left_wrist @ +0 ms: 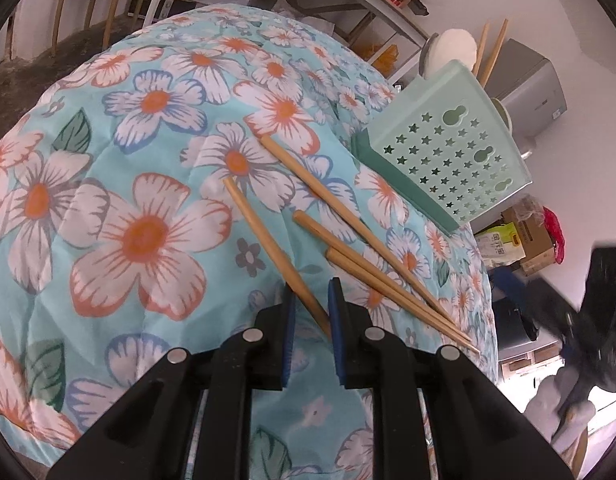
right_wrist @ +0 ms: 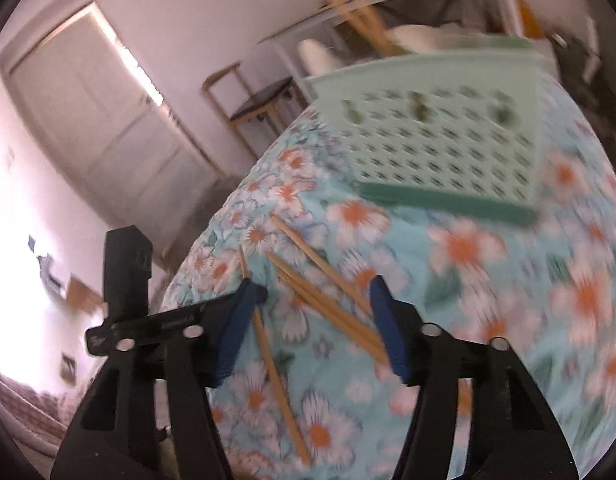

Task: Organize utensils
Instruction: 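Pull one chopstick from the bundle with the right tool while the left tool holds the rest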

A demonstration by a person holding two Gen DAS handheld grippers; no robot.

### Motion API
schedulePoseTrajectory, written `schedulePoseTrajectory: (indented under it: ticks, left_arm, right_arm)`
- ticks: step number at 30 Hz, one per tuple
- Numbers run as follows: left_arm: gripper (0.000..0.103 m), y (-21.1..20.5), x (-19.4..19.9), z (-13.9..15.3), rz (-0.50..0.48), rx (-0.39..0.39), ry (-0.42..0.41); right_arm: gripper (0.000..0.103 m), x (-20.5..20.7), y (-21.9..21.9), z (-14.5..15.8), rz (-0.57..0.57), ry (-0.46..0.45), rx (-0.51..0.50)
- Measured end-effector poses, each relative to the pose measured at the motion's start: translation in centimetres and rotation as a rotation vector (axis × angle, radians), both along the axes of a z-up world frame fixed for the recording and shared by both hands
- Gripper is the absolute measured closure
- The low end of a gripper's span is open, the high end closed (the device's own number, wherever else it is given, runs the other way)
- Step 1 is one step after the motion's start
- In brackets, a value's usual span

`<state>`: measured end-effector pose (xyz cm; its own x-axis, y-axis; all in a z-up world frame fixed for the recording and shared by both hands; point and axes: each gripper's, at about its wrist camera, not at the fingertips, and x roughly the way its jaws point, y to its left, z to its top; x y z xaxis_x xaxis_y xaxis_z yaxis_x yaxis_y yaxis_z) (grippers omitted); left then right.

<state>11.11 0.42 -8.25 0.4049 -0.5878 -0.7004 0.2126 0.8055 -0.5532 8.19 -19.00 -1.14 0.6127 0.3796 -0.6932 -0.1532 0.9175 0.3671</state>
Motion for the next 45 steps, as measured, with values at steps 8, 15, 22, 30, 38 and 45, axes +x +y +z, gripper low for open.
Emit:
schedulePoseTrajectory:
  ticks: [8,15,22,30,38,45]
  left_arm:
    - [0.087,-0.1,-0.8,-0.2,-0.008,0.009,-0.043]
    - [0.087,0.4,-0.9,-0.6,-0.008,-0.028,-0.046]
    - [0.087,0.5,-1.0,-0.6,-0.01,-0.038,-0.054]
    - [0.087,0.7,-0.9,-0.6,-0.014,-0.042,-0.04]
    - [0.087,0.6,-0.5,-0.4,0.001,-0.035,-0.029]
    - [0.09,0.7,-1.1,1.7,0.001,-0.011,-0.108]
  right_arm:
    - [0.073,8.0,7.5,-1.8,0.258,0.047,-0.193]
    - [0.077,11.6,10.6,-5.5,0.359,0.123,-0.33]
    - [0.093,11.9,9.1,-6.6,0.318,0.137,-0.336]
    - [0.098,8.3,4.7,0.3,0.186,-0.013,-0.309]
    - [0.098,2.4,-1.5,6.0,-0.019,-0.143,-0.201]
    - [0.098,-3.3,-5.5,6.5,-0.175,-0.208,-0.073]
